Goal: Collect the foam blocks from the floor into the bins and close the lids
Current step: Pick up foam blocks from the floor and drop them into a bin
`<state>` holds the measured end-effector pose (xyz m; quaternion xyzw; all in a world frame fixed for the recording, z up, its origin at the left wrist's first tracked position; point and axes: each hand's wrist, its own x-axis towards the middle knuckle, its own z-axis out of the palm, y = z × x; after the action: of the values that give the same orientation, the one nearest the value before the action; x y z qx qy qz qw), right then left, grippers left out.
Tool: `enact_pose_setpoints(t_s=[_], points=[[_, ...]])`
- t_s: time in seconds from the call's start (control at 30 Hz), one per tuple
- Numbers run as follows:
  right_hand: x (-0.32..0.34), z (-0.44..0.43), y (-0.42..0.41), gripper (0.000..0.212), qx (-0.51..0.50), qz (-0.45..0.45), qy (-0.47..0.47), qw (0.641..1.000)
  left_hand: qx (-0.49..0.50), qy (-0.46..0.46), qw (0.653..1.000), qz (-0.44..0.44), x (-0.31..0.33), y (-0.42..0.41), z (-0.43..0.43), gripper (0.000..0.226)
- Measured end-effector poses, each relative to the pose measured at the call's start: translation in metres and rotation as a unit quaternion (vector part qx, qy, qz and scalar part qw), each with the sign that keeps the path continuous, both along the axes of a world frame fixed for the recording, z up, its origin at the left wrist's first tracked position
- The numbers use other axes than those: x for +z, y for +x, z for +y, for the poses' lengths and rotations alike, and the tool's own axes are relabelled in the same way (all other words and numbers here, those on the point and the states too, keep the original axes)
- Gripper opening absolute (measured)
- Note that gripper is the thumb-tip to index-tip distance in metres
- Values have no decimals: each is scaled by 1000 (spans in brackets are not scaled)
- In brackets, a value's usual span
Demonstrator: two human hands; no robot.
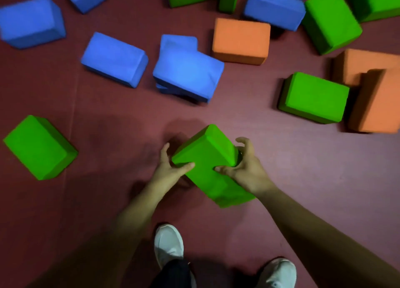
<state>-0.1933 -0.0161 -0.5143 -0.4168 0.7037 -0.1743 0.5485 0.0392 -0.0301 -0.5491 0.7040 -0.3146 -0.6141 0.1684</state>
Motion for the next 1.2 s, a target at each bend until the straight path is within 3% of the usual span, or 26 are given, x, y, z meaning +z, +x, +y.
enact_pose_setpoints(t_s=[0.07, 0.13, 0.27, 0.37, 0.47, 0.57, 0.63, 0.73, 0.87, 0.9, 1.0, 1.03, 1.13, 1.2], points=[[48, -25, 20, 87, 58, 16, -19, 998, -128, -46, 990, -27, 52, 31, -30, 126], [91, -54, 42, 79, 87, 16, -31, 996, -226, -80, 971, -21, 106, 52, -67, 116], [158, -119, 79, 70, 123, -24, -50, 991, -302, -115, 942, -90, 183, 92, -137, 112], [170, -164, 89, 70, 80, -67, -50, 993, -207, -98, 970, -83, 209, 116, -174, 88], [137, -208, 79, 55, -31, 15, -63, 997, -71, -154, 979, -116, 197, 126, -194, 76], [76, -247, 64, 55, -94, 71, 2, 993, 48, -189, 966, -173, 164, 124, -208, 84], [31, -267, 57, 59, -91, 94, 49, 990, 70, -205, 949, -228, 134, 122, -220, 81], [-33, -298, 53, 46, -65, 119, 93, 986, 67, -231, 927, -288, 92, 107, -242, 86], [-105, -317, 47, 88, -53, 188, 173, 965, 105, -237, 910, -322, 60, 91, -270, 100], [-114, -319, 47, 87, -87, 172, 182, 964, 123, -241, 905, -328, 56, 92, -275, 99], [-126, -315, 42, 53, -206, 35, 168, 964, 131, -257, 896, -336, 57, 94, -285, 89], [-122, -313, 40, 51, -219, 6, 165, 962, 120, -256, 896, -343, 61, 91, -286, 86], [-85, -315, 40, 79, -239, -30, 138, 961, 115, -225, 896, -364, 79, 82, -293, 85], [-36, -325, 43, 83, -242, -1, 86, 966, 136, -205, 897, -367, 108, 79, -299, 84]])
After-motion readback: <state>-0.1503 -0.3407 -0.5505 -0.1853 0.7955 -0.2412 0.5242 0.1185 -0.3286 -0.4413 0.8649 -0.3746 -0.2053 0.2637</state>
